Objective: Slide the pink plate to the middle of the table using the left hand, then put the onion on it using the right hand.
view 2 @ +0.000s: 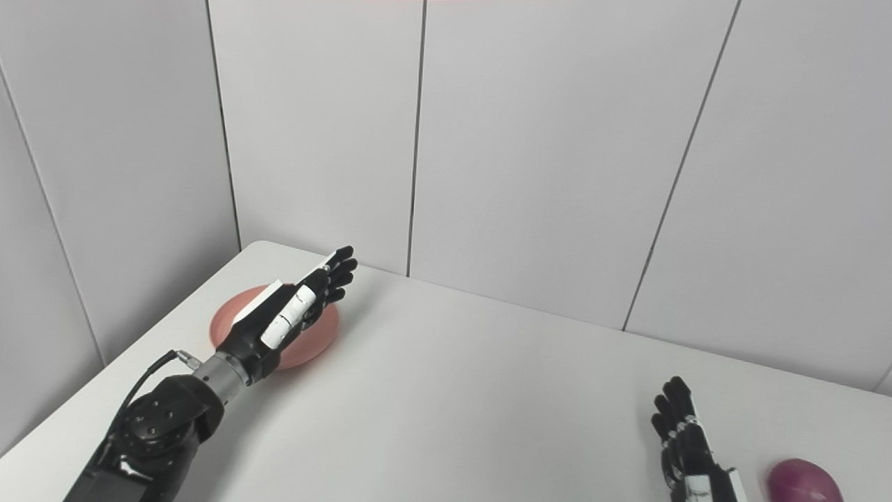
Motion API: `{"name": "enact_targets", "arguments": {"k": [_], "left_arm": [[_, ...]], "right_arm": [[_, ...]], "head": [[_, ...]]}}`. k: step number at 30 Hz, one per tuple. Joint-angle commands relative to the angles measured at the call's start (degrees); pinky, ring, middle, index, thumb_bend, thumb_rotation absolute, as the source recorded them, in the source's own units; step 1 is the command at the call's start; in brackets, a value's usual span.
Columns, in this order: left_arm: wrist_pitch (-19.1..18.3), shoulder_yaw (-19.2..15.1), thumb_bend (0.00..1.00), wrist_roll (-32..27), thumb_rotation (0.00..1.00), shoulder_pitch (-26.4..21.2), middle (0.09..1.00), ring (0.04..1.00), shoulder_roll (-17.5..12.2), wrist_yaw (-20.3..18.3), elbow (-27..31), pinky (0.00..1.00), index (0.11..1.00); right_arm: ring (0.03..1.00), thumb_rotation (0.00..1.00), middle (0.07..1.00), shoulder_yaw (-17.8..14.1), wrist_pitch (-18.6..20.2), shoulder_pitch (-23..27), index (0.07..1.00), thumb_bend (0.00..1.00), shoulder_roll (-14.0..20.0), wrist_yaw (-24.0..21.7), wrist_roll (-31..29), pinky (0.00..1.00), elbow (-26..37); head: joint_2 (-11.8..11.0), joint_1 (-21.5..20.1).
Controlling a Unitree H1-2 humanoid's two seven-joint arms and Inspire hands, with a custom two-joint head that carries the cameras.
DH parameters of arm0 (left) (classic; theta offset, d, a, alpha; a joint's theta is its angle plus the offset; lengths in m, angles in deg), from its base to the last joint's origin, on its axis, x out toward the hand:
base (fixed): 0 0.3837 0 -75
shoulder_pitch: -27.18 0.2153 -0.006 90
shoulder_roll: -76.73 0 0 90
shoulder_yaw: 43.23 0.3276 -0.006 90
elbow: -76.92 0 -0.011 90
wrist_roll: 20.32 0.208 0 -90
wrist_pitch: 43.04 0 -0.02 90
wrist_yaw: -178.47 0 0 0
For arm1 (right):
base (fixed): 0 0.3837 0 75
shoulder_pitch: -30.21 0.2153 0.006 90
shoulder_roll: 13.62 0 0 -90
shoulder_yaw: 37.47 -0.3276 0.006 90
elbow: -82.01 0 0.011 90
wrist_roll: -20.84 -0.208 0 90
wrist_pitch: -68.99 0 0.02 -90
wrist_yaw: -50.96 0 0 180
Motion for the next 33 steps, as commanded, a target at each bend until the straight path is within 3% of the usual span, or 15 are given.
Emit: {"name": "enact_targets", "arguments": {"k": [1, 7, 11, 16, 22, 26, 33], "left_arm": [[1.6, -0.8, 0.81, -0.6, 1.00, -3.6, 1.000, 1.000, -2.6, -1.1, -0.6, 1.00, 1.000], [3.7, -2.4, 0.83, -2.2, 1.00, -5.6, 1.000, 1.000, -4.3, -2.6, -6.9, 1.00, 1.000], [8.3, -2.8, 0.86, -1.6, 1.00, -7.7, 1.000, 1.000, -5.9, -3.9, -12.8, 1.00, 1.000], [7.4, -4.0, 0.86, -1.5, 1.00, -10.1, 1.000, 1.000, -6.8, -3.3, -17.2, 1.00, 0.992], [11.5, -5.1, 0.85, -1.0, 1.00, -13.3, 0.974, 0.984, -8.2, -2.8, -25.9, 1.00, 0.959], [15.9, -7.3, 0.84, -2.3, 1.00, -15.8, 0.921, 0.927, -7.9, -1.5, -31.5, 0.94, 0.907], [18.8, -9.2, 0.80, -0.9, 1.00, -19.4, 0.834, 0.846, -7.4, 3.2, -36.5, 0.86, 0.824]], "right_arm": [[1.000, 0.95, 1.000, -0.4, -2.1, -4.3, 0.997, 0.74, 1.0, -0.6, 0.5, 1.00, -5.5], [1.000, 0.96, 1.000, -0.6, -2.1, -4.3, 0.998, 0.74, 1.2, -0.7, 0.4, 1.00, -5.6], [1.000, 0.97, 1.000, -0.7, -2.2, -4.2, 1.000, 0.72, 1.6, -1.3, -0.2, 1.00, -5.9], [1.000, 0.98, 1.000, -0.6, -1.4, -4.4, 1.000, 0.71, 1.9, -1.9, -0.6, 1.00, -5.4], [1.000, 0.99, 1.000, -0.5, -1.4, -4.6, 1.000, 0.69, 2.0, -2.2, -0.9, 1.00, -5.0], [1.000, 0.99, 1.000, -0.6, -1.2, -4.7, 1.000, 0.70, 2.0, -2.1, -0.7, 1.00, -4.9], [1.000, 0.99, 1.000, -0.7, -1.3, -4.6, 1.000, 0.70, 2.1, -2.2, -0.8, 1.00, -5.2]], "head": [[0.1, 0.0], [0.1, 1.0], [0.2, 1.5], [0.2, 1.8], [0.3, 1.8], [0.4, 1.8], [0.4, 2.0]]}}
